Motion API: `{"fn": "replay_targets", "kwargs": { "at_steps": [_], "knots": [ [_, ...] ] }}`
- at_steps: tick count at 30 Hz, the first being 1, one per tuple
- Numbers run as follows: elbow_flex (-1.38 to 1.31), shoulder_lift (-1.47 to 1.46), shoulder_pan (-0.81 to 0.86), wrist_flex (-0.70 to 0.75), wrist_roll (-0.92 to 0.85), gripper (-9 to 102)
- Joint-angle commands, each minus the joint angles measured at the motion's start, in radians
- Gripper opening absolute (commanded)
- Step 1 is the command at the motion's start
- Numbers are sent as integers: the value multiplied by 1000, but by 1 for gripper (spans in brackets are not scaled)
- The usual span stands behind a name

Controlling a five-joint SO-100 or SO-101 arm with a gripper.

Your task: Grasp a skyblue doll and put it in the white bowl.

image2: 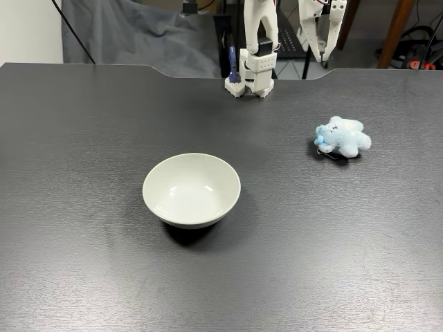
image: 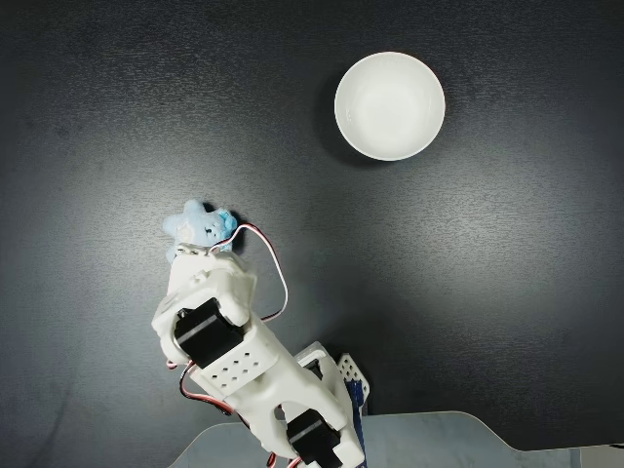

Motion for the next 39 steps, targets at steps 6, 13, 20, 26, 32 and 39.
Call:
{"fn": "replay_targets", "kwargs": {
  "at_steps": [6,13,20,26,32,39],
  "knots": [
    [-8,6,58,35,-9,0],
    [-5,5,57,46,-12,7],
    [-2,2,60,48,2,43],
    [-2,-43,61,49,3,60],
    [-5,-52,61,38,-9,60],
    [-5,-61,61,46,-12,60]
  ]
}}
